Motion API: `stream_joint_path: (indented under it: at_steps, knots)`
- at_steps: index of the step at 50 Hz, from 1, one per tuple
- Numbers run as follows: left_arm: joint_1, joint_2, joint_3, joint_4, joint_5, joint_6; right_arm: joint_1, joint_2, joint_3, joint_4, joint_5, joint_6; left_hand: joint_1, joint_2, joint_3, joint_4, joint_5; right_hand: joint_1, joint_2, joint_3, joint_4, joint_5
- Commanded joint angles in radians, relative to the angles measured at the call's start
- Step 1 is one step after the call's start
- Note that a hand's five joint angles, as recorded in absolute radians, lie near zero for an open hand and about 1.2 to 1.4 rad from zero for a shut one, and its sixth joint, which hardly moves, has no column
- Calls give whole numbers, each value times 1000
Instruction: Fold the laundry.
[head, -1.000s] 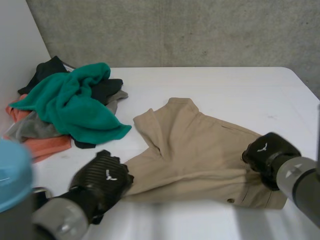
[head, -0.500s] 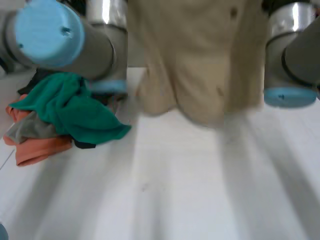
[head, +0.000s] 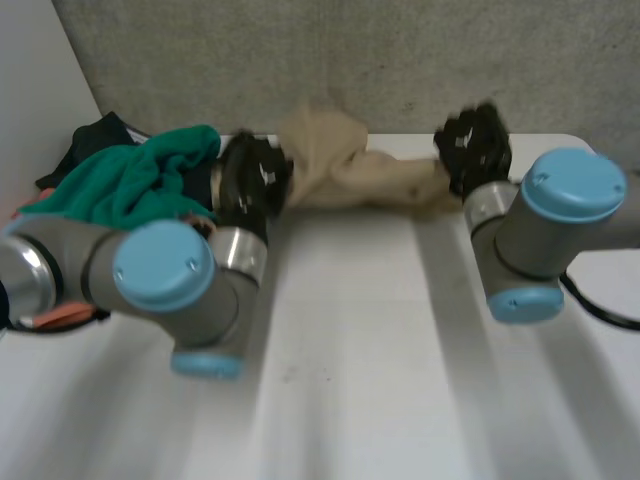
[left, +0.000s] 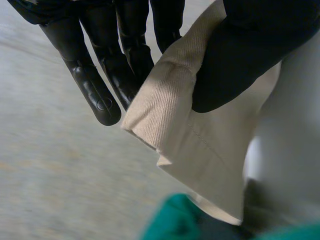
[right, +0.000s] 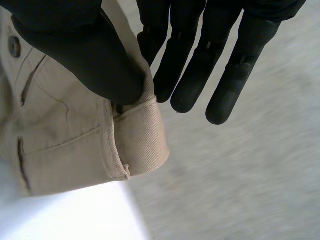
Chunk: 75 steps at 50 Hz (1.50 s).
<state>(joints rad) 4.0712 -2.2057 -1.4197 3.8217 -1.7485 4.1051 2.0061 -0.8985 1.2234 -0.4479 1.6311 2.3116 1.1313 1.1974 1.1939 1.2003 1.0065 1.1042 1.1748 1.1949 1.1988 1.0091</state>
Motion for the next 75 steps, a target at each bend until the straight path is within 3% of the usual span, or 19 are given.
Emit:
stream_joint_path:
  at_steps: [1,8,12,16,24,31,35,39,42,47,54,59,63,69,70,71,73,75]
  knots:
    - [-40,4,-160,-4,-31,-6,-3,12,79,188,-4,58,265,199,202,196,215,292,221,201,197,213]
    - [-46,234,-340,-158,-88,-6,-3,-123,165,415,1,71,265,199,202,196,215,292,221,201,197,213]
    - [-74,330,-396,-328,-91,-8,-7,-207,229,556,4,65,265,199,202,196,215,292,221,201,197,213]
    - [-138,418,-444,-583,-94,-41,-10,-244,277,674,4,57,265,199,202,196,215,292,221,201,197,213]
    - [-264,466,-461,-1015,-80,-239,-46,-411,471,934,-2,-47,265,199,202,196,215,292,221,201,197,213]
    - [-371,471,-433,-1149,-78,-304,-59,-514,564,933,-8,-100,265,199,202,196,215,292,221,201,197,213]
    - [-347,460,-361,-1136,-80,-293,-72,-516,558,907,-13,-95,265,199,202,196,215,292,221,201,197,213]
    - [-236,402,-253,-1035,-80,-287,-72,-513,524,789,-19,-49,265,199,202,196,215,292,221,201,197,213]
    - [-161,318,-153,-907,-80,-281,-70,-494,498,691,-17,8,265,199,202,196,215,292,221,201,197,213]
    - [-117,189,-6,-676,-80,-244,-66,-387,447,531,-10,72,265,199,202,196,215,292,221,201,197,213]
    - [-54,-43,139,-285,-71,-83,-56,-297,400,276,13,81,265,199,202,196,215,292,221,201,197,213]
    - [-35,-213,264,-46,6,98,-55,-166,341,63,18,66,265,199,202,196,215,292,221,201,197,213]
    - [-5,-328,375,12,66,135,-55,-59,274,-43,16,51,265,199,202,196,215,292,221,201,197,213]
    - [0,-428,481,3,69,133,-55,52,194,-146,10,29,265,199,202,196,215,292,221,201,197,213]
    - [0,-436,487,4,69,133,-55,67,185,-167,7,31,265,199,202,196,215,-143,-213,-234,-237,-222]
    - [0,-445,496,6,64,132,-55,72,182,-176,6,31,228,161,165,159,178,-435,-506,-526,-530,-514]
    - [0,-445,495,7,63,127,-56,76,179,-198,6,38,-181,-248,-244,-250,-231,-930,-1000,-1020,-1024,-1009]
    - [-2,-436,478,7,58,121,-64,61,182,-212,12,52,-805,-872,-868,-875,-855,-930,-1000,-1020,-1024,-1009]
